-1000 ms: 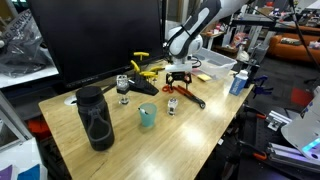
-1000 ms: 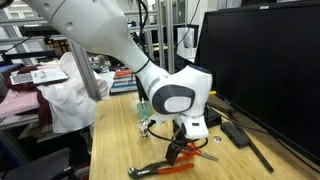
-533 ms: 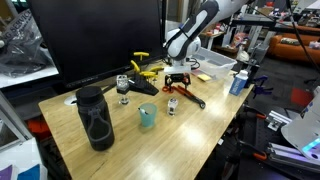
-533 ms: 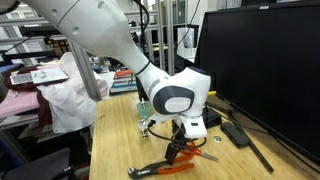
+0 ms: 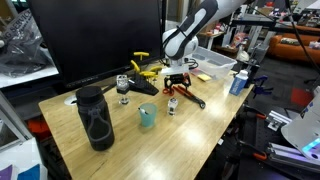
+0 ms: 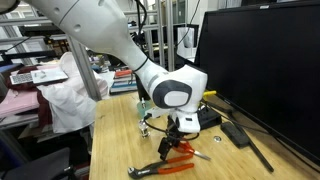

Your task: Move the scissors from left to right.

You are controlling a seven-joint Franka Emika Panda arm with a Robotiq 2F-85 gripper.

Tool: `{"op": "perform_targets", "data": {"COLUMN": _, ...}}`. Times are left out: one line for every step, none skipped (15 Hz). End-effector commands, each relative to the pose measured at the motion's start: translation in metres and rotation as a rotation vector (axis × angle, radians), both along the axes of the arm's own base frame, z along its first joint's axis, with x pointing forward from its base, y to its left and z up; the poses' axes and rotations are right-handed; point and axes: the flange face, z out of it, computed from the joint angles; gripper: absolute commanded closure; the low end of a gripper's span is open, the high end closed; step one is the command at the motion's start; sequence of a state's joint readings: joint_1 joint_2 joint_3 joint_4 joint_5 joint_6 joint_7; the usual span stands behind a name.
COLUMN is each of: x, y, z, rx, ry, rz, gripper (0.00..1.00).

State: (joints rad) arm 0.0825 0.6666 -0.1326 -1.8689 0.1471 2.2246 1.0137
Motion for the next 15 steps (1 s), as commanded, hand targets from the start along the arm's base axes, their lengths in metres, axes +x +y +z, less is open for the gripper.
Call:
{"op": "perform_targets", "data": {"x": 0.006, "y": 0.006, "z": -0.001, "rx": -0.013, "ry": 0.003, "rz": 0.008, "gripper": 0.00}}
{"op": "perform_targets", "data": {"x": 0.007, "y": 0.007, "z": -0.002, "rx": -0.015, "ry": -0.010, "rz": 0.022, "gripper": 0.00}}
{"op": "perform_targets", "data": {"x": 0.008, "y": 0.008, "z": -0.004, "rx": -0.015, "ry": -0.012, "rz": 0.030, "gripper": 0.00}}
{"op": "perform_targets", "data": {"x": 0.009, "y": 0.008, "z": -0.007, "rx": -0.011, "ry": -0.011, "rz": 0.034, "gripper": 0.00}}
{"op": "perform_targets", "data": {"x": 0.008, "y": 0.010, "z": -0.010, "rx": -0.007, "ry": -0.037, "rz": 0.082, "gripper": 0.00}}
{"op": "perform_targets", "data": {"x": 0.007, "y": 0.010, "z": -0.010, "rx": 0.002, "ry": -0.033, "rz": 0.085, "gripper": 0.00}}
{"op": "perform_targets", "data": {"x": 0.007, "y": 0.011, "z": -0.011, "rx": 0.011, "ry": -0.037, "rz": 0.090, "gripper": 0.00}}
{"op": "perform_targets", "data": {"x": 0.007, "y": 0.012, "z": -0.011, "rx": 0.025, "ry": -0.045, "rz": 0.091, "gripper": 0.00}}
{"op": "perform_targets", "data": {"x": 0.008, "y": 0.013, "z": -0.011, "rx": 0.030, "ry": -0.050, "rz": 0.096, "gripper": 0.00}}
{"op": "perform_targets", "data": {"x": 0.007, "y": 0.013, "z": -0.011, "rx": 0.037, "ry": -0.056, "rz": 0.099, "gripper": 0.00}}
{"op": "perform_targets", "data": {"x": 0.007, "y": 0.014, "z": -0.011, "rx": 0.040, "ry": -0.059, "rz": 0.105, "gripper": 0.00}}
{"op": "perform_targets", "data": {"x": 0.007, "y": 0.014, "z": -0.012, "rx": 0.041, "ry": -0.062, "rz": 0.109, "gripper": 0.00}}
{"op": "perform_targets", "data": {"x": 0.007, "y": 0.013, "z": -0.013, "rx": 0.046, "ry": -0.066, "rz": 0.111, "gripper": 0.00}}
{"op": "perform_targets", "data": {"x": 0.008, "y": 0.011, "z": -0.013, "rx": 0.037, "ry": -0.066, "rz": 0.112, "gripper": 0.25}}
{"op": "perform_targets", "data": {"x": 0.009, "y": 0.011, "z": -0.013, "rx": 0.040, "ry": -0.071, "rz": 0.114, "gripper": 0.26}}
